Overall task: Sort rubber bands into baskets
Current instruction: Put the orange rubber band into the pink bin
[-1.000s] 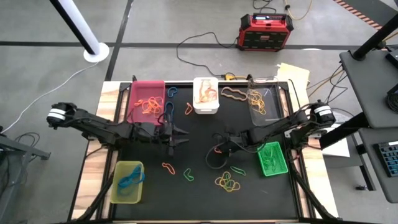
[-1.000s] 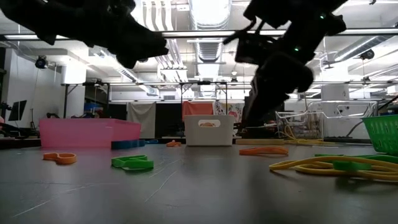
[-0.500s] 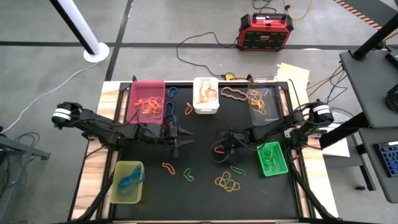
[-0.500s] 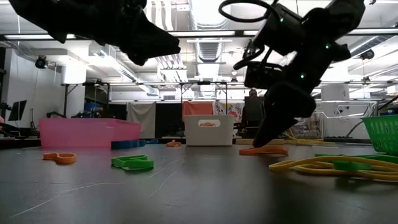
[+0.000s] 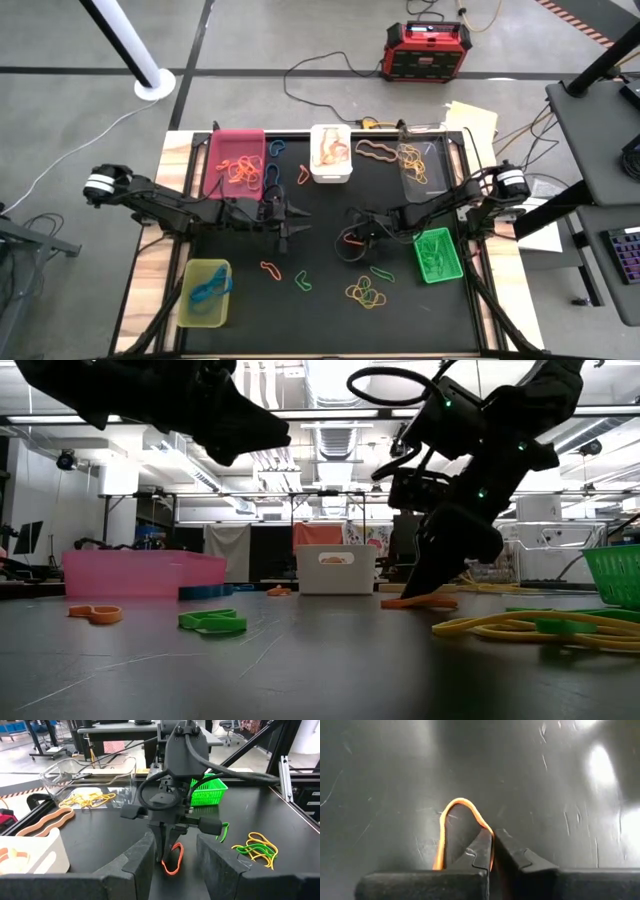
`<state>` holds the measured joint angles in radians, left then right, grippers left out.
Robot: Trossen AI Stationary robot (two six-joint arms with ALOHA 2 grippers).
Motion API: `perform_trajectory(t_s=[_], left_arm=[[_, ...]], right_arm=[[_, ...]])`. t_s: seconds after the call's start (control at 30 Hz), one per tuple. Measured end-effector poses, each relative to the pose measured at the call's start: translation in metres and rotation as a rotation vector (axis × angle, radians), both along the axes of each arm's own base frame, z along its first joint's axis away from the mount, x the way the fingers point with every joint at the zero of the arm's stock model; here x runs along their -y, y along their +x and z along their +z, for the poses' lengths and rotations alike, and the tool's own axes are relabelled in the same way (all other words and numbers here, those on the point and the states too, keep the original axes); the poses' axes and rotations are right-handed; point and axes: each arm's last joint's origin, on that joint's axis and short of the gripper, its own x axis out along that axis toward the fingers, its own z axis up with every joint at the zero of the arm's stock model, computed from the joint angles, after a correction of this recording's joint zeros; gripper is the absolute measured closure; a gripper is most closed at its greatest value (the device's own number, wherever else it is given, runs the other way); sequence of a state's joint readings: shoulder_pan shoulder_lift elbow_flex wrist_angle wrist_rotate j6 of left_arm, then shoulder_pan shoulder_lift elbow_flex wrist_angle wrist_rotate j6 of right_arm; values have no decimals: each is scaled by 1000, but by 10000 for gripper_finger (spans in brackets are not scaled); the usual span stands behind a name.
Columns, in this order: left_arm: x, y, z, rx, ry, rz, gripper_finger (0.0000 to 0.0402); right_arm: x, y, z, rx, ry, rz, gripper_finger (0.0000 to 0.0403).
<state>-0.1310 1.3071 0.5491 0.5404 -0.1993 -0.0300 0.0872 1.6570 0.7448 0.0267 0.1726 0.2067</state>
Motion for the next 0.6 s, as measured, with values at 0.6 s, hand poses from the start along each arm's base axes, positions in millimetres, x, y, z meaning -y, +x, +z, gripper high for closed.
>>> perform_trajectory(t_s=[0.6], left_arm=[[1,-3,-10,-97,-61,-37,270]], right_arm=[[-1,34,58,602,-330,171,394]])
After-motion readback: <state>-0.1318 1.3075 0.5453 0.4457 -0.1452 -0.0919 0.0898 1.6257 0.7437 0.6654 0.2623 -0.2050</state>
